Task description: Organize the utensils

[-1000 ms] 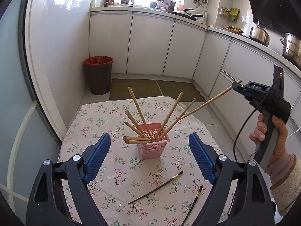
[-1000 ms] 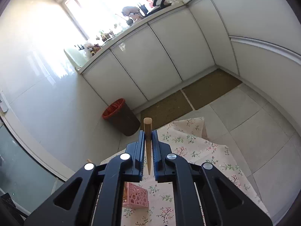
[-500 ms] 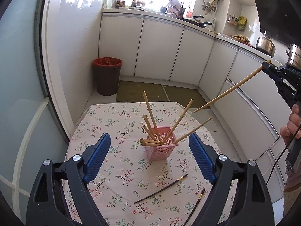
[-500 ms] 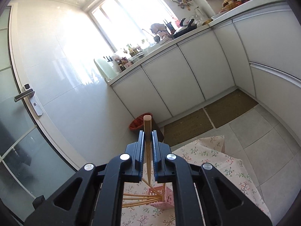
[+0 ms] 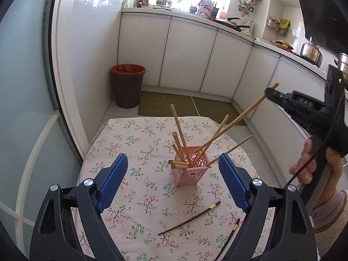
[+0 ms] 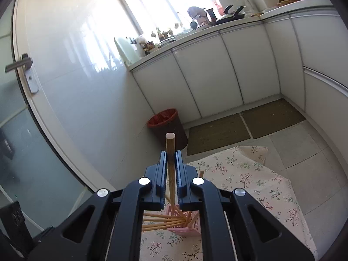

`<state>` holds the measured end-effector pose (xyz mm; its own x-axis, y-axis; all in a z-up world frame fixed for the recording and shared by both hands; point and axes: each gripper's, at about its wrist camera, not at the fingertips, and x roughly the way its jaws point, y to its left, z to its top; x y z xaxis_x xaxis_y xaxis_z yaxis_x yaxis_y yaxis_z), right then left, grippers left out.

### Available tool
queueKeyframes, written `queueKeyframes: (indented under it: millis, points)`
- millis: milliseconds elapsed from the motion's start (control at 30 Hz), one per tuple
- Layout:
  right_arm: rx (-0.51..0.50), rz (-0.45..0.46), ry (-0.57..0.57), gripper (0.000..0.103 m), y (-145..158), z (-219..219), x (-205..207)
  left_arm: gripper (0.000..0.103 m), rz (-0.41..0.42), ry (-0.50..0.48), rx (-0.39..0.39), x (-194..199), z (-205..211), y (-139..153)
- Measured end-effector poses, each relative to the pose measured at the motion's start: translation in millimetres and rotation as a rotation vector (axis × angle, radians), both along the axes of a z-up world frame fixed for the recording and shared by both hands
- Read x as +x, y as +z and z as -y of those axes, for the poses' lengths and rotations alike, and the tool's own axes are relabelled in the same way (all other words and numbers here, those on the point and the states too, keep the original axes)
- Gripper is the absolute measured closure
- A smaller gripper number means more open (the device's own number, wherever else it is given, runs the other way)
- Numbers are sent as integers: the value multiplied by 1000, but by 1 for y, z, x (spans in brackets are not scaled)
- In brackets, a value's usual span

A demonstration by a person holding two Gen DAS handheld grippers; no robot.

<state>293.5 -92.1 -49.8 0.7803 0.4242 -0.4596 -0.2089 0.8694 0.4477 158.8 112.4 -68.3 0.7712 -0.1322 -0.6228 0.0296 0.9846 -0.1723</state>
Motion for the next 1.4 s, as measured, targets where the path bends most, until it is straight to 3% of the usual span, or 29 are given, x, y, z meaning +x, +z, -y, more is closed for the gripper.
queueKeyframes:
  millis: [133, 433, 467, 500, 567, 700, 833, 900, 1000, 1133, 1400]
  points:
    - [0, -34, 28, 91, -13, -7, -1, 20, -9, 3, -1, 2, -1, -1]
    - [-31, -3, 41, 91, 17, 11, -52, 20, -35, -29, 0, 5, 15, -5]
    - [-24, -1, 41, 86, 19, 15, -59, 20, -40, -38, 4, 5, 19, -6]
    - [-15, 1, 35, 73, 21, 20, -67, 20, -45, -43, 9, 6, 21, -7]
    - [14, 1, 19, 62, 21, 31, -81, 20, -55, -54, 22, 7, 27, -9]
    - [46, -64, 6, 62, 12, 52, -102, 20, -62, -57, 26, 9, 33, -11]
    - [-70, -179, 30, 61, -13, 54, -105, 20, -68, -55, 29, 10, 33, -12]
    - [-154, -300, 109, 59, -40, 41, -97, 20, -73, -51, 36, 10, 31, -13]
    - [-269, -399, 228, 59, -81, 9, -90, 20, -62, -43, 44, 9, 25, -7]
    - [-437, -457, 388, 59, -127, -58, -86, 20, -37, 6, 52, 5, 6, 0]
    - [-560, -520, 578, 59, -184, -178, -57, 17, 45, 103, -33, -10, -39, 22]
